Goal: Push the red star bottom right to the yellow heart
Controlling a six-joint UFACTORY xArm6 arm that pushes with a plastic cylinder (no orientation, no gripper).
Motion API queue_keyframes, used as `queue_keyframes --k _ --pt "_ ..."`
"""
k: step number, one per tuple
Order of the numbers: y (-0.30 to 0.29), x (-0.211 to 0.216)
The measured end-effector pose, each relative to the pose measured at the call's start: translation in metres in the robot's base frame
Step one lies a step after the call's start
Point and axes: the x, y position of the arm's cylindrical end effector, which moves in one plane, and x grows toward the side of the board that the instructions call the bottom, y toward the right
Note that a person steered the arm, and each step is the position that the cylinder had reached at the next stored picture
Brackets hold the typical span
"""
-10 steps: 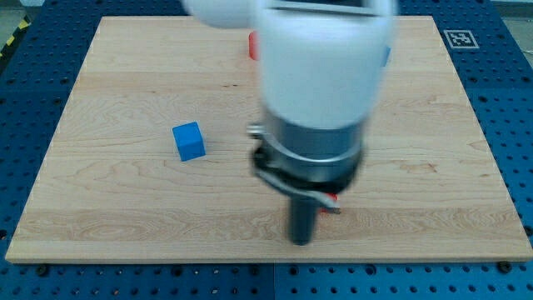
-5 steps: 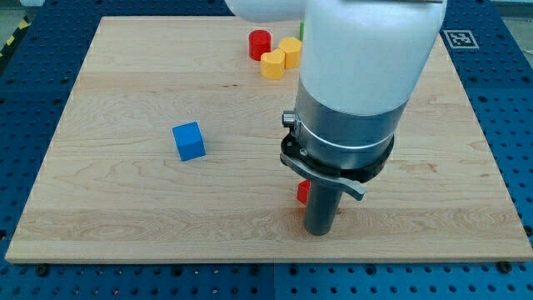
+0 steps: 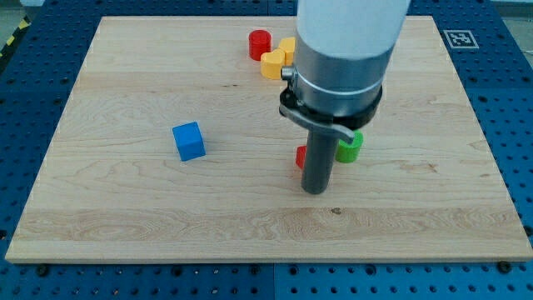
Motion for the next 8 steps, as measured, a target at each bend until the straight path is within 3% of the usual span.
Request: queue_keyframes --k 5,6,8 --pt "0.05 -0.169" --pt "0.056 -0.172" --pt "0.075 -0.124"
